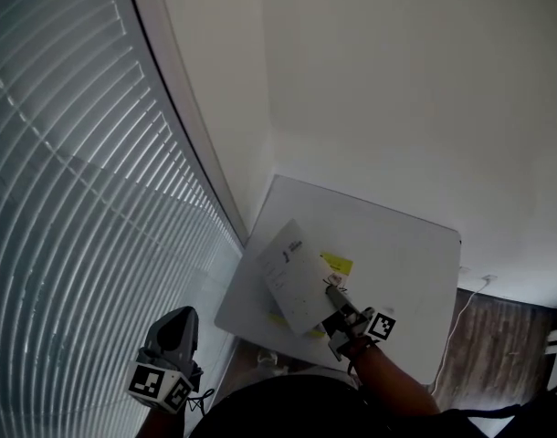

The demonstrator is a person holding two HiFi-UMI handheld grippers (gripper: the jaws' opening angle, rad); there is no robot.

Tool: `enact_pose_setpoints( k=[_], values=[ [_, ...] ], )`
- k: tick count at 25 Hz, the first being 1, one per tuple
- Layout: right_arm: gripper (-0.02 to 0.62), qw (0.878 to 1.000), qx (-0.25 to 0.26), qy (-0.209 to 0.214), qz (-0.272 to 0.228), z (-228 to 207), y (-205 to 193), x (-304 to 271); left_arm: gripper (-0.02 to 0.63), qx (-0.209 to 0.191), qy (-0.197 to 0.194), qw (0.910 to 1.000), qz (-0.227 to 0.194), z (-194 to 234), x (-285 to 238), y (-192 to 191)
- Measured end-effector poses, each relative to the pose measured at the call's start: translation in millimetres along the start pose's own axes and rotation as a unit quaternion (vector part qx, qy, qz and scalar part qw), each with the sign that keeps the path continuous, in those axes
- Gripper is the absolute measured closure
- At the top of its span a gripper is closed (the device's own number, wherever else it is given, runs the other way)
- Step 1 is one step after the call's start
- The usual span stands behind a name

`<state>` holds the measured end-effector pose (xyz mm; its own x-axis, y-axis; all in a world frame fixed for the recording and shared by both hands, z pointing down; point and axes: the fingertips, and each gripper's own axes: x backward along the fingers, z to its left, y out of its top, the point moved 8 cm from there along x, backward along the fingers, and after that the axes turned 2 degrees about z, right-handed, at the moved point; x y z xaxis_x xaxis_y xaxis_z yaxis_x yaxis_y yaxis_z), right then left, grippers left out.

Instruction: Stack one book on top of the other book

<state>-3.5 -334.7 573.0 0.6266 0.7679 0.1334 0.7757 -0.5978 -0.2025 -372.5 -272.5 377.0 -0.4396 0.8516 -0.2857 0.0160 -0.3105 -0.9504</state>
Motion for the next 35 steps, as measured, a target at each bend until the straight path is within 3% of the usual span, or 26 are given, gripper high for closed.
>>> enact_pose_setpoints(
  k=[16,35],
  values=[
    [0.531,1.0,-0.01,-0.019,0.006,-27.1,9.5,9.8,0.6,0.01,0.029,0.9993,0.02,-13.3,15.1,-16.5],
    [0.535,0.995,-0.007,-0.104,-0.005,-58.4,21.4,37.1,0.6,0.011,0.033,0.9989,0.032,-29.0,15.6,-13.5]
  ],
)
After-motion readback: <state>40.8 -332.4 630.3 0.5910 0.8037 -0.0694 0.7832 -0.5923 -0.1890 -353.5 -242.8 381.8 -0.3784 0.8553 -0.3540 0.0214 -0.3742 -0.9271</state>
